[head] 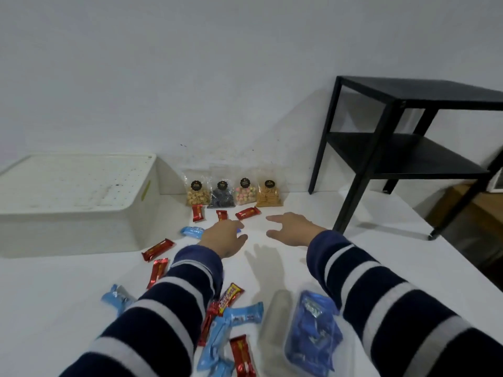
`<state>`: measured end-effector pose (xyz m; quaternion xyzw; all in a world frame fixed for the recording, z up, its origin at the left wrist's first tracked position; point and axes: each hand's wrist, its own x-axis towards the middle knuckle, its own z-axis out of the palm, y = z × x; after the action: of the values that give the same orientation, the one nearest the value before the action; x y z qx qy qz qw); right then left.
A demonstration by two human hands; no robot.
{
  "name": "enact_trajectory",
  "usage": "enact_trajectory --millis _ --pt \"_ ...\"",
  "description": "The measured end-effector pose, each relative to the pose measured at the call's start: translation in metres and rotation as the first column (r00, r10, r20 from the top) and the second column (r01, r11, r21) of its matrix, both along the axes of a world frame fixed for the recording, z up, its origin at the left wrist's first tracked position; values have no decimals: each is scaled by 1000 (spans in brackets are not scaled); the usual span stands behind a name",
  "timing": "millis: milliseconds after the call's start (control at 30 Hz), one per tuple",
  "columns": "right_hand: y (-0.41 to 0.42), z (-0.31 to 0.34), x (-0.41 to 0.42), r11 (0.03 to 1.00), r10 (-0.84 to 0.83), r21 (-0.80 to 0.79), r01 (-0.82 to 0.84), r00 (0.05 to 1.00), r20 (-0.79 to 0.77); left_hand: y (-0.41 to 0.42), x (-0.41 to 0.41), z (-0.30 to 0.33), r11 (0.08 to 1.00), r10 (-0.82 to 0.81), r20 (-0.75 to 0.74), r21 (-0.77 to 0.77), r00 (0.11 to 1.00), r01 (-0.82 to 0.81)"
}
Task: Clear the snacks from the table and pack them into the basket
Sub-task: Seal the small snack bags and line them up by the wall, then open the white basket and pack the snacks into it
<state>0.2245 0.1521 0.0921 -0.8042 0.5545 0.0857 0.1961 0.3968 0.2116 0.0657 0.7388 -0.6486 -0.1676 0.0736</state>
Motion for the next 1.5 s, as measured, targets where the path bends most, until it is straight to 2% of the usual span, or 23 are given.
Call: enact_trajectory --millis 367,667,900,1000,1200,1400,1500 --pt "118 34 23 983 184 -3 -184 982 30 141 29 37 990 142 31 8 989 -143" --pt "170 78 131 949 311 -87 -304 946 89 201 150 66 963 258 13 -81 966 -256" --pt "162 83 247 960 273 -90 -264 955 116 213 292 80 954 278 22 -127 960 -273" --pt "151 84 287 979 200 -67 -191 963 179 209 351 77 943 311 18 -130 950 -306" --pt "110 67 346 994 108 -40 -101 961 255 171 430 63 929 338 -60 -137 939 -343" --pt "48 17 394 999 11 -48 -2 983 181 118 494 30 886 453 67 -142 889 -441" --pt "24 -9 414 996 -55 -50 68 974 221 90 517 20 908 418 204 -89 885 -409"
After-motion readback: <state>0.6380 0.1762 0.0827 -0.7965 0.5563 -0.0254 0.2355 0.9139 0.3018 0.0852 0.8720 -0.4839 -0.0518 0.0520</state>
